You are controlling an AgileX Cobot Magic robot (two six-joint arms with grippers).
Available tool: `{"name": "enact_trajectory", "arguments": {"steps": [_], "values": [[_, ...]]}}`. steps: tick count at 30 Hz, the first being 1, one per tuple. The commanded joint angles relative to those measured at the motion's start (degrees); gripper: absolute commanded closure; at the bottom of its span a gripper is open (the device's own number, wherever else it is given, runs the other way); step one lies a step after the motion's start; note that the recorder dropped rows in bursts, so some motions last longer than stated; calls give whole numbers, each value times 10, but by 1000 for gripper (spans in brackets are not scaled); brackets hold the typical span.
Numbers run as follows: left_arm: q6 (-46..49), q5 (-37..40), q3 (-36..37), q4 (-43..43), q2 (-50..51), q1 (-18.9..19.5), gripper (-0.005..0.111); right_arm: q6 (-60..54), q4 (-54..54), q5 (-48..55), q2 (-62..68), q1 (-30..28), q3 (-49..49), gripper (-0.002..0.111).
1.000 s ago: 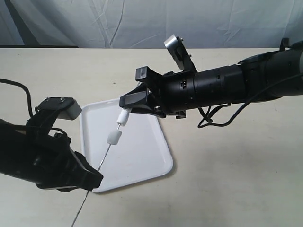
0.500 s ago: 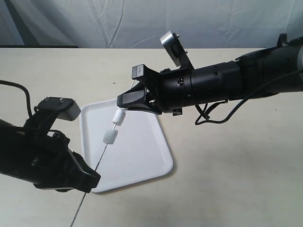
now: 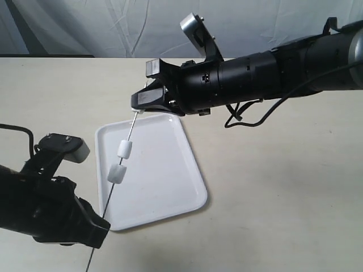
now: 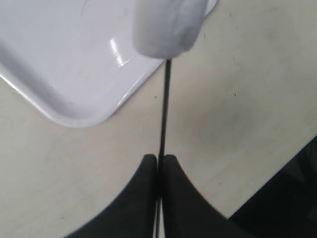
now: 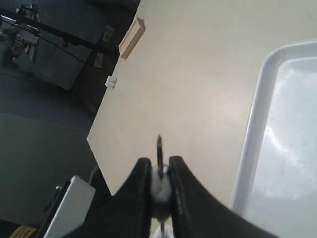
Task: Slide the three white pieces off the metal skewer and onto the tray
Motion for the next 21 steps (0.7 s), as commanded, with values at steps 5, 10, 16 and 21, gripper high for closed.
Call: {"name": "enact_trajectory", "arguments": {"steps": [5,10,16,21], "values": [[-10,57,26,17,-2,-2,107,-1,41,-72,-9,-9,-56,100],[-13,55,26,17,-2,-2,107,-1,41,-86,-9,-9,-82,100],[-39,53,26,37,-2,-1,107,81,-97,-110,-8,-9,-81,100],[-91,64,-4,104,-2,-1,107,252,-337,-72,17,-2,-79,100]]}}
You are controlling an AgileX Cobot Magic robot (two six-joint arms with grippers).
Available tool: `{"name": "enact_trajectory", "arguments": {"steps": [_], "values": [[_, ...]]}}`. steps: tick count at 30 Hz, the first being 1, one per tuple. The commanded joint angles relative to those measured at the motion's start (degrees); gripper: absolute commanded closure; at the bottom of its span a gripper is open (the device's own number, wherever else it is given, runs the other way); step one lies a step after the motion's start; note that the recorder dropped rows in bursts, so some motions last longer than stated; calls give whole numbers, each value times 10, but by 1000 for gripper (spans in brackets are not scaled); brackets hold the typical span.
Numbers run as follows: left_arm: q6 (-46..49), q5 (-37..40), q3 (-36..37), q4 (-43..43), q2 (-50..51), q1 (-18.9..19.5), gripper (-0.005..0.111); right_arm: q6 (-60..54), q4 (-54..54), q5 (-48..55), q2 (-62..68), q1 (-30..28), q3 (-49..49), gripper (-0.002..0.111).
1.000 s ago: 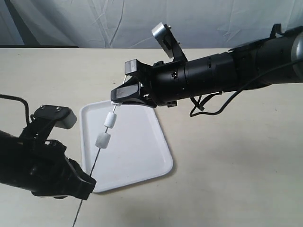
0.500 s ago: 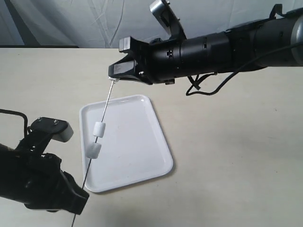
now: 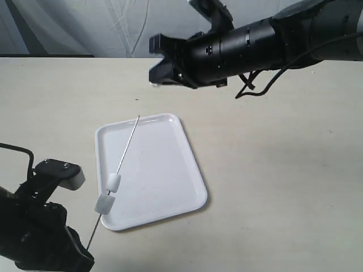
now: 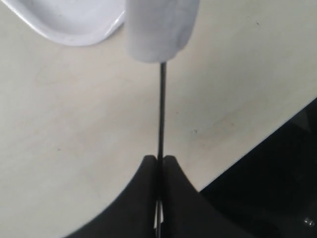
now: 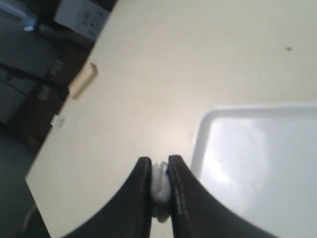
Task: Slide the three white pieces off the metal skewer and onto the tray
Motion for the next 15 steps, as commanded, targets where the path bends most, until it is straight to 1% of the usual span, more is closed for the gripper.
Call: {"name": "enact_trajectory", "arguments": {"steps": [1,3,6,10,15], "values": [[-71,17,-40,85,-2,-1,107,126,-190,33,24,8,3,100],[-120,39,-68,143,-2,-1,107,146,-219,36,37,16,11,100],[-159,90,-109,209,5,-1,107,146,-215,27,55,27,24,100],[-165,114,-136,212,35,-1,107,146,-200,18,81,34,35,100],[-155,93,-144,196,77,-1,107,148,-158,23,103,38,36,100]]}}
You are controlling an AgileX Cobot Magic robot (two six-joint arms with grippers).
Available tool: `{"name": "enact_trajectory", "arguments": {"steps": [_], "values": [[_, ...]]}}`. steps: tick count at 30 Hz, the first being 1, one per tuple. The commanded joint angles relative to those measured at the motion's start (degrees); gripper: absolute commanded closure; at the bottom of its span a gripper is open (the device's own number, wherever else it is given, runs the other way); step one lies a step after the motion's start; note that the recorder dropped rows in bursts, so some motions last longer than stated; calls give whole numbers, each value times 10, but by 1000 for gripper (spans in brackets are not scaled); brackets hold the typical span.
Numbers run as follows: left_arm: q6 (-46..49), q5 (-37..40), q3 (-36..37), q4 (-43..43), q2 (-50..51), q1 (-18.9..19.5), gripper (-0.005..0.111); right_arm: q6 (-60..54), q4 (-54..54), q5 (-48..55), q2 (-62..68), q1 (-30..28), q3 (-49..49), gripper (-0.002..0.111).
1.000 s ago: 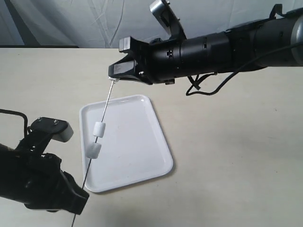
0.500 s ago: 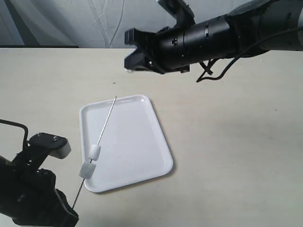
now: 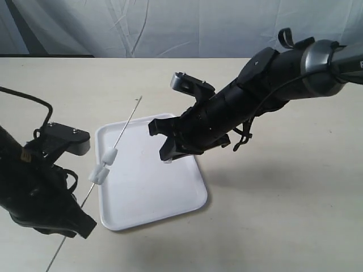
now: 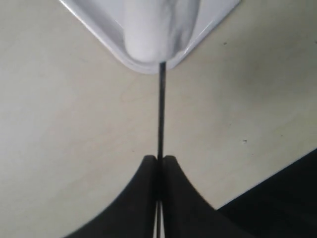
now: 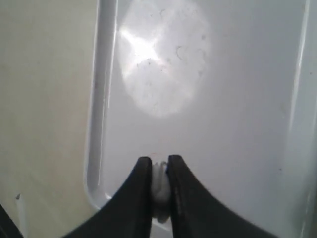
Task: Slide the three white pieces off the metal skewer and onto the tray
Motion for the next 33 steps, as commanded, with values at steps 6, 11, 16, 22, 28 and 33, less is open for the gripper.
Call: {"name": "enact_trajectory", "arguments": {"steps": [6,11,16,22,28,33], "values": [[5,-43,-6,-7,58,-1,107,1,46,-31,15,3,2,74],[5,-60,-6,4,63,0,107,-6,54,-17,13,3,2,72],[9,-67,-6,4,63,42,107,-123,142,76,3,3,2,72],[144,-44,-6,-157,63,94,107,-178,209,122,-15,3,2,72],[252,-23,-6,-316,63,106,107,-212,276,141,-17,3,2,72],[253,-6,-6,-322,63,106,107,-220,298,138,-17,3,2,72]]}}
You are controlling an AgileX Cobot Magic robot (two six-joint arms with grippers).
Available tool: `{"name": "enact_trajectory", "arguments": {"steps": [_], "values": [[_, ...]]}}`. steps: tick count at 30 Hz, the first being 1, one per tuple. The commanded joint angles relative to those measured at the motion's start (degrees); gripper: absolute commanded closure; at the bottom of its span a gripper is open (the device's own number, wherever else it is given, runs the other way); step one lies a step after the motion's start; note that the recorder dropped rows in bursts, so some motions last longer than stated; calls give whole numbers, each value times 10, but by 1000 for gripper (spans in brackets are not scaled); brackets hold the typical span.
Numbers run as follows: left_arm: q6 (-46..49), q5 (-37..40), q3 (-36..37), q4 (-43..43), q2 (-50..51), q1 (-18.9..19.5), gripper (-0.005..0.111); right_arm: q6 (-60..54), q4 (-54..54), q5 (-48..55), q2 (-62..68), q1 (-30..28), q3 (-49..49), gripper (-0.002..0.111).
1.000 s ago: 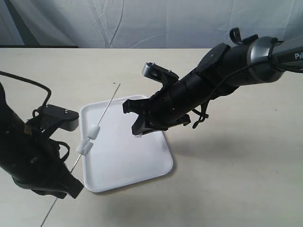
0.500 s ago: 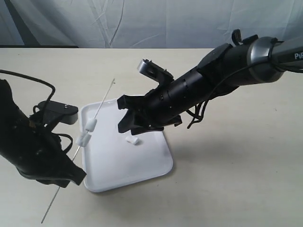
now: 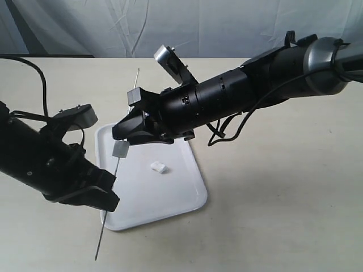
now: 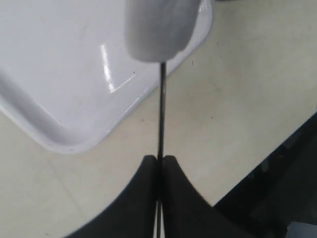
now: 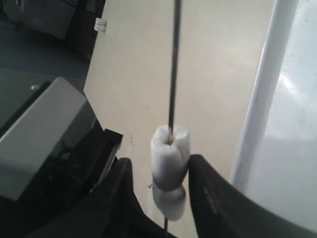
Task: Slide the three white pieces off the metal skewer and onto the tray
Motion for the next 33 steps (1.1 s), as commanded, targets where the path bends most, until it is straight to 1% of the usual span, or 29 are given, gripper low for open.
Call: {"name": "enact_trajectory", "arguments": {"steps": [1,3,9,11,13,15,22,26,33], "values": [[17,17,-3,-25,1,3,107,-13,18,-1,-5,-2,2,72],[22,20,-3,-36,1,3,107,-13,18,-1,-5,-2,2,72],[22,12,-3,-30,1,3,107,-13,18,-1,-5,-2,2,72],[20,11,-3,-26,1,3,107,-13,18,-3,-5,-2,2,75],[20,10,-3,-23,1,3,107,-13,20,-4,-5,-2,2,84],[20,10,-3,-20,1,3,107,-13,20,-8,-5,-2,2,88],[15,16,-3,-3,1,3,107,-24,48,-16,-6,-2,2,87],[15,32,8,0,1,3,107,-24,47,-43,-14,-2,-7,87],[-16,35,39,52,1,3,107,-24,35,-92,-38,-2,-23,87]]}}
